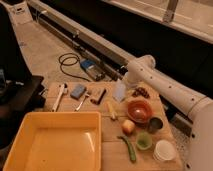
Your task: Place towel in plastic cup
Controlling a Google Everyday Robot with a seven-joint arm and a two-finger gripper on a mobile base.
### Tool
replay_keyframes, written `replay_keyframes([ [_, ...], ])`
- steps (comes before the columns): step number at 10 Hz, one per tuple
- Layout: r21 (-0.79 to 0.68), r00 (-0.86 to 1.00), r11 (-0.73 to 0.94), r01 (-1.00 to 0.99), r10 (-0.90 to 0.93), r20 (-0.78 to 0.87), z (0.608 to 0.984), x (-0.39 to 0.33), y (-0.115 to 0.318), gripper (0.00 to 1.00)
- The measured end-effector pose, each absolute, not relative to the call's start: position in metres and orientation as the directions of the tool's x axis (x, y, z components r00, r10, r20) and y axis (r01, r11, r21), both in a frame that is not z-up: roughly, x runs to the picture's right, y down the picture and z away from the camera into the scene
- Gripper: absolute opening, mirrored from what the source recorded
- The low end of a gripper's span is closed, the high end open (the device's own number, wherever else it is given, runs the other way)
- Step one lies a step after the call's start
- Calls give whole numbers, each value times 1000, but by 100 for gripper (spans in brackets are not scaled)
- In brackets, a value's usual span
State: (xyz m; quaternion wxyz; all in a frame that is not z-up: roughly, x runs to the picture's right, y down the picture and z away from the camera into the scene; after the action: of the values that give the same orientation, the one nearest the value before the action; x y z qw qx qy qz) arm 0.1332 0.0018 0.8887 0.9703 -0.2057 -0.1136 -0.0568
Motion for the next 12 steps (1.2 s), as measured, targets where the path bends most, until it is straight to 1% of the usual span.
replay_keyframes([
  [3,-432,954,889,150,-16,300,936,132,7,65],
  [7,-502,935,850,158,34,353,969,123,26,65],
  [10,-534,930,828,169,45,365,980,113,35,64],
  [12,-553,930,817,163,60,362,985,110,41,49],
])
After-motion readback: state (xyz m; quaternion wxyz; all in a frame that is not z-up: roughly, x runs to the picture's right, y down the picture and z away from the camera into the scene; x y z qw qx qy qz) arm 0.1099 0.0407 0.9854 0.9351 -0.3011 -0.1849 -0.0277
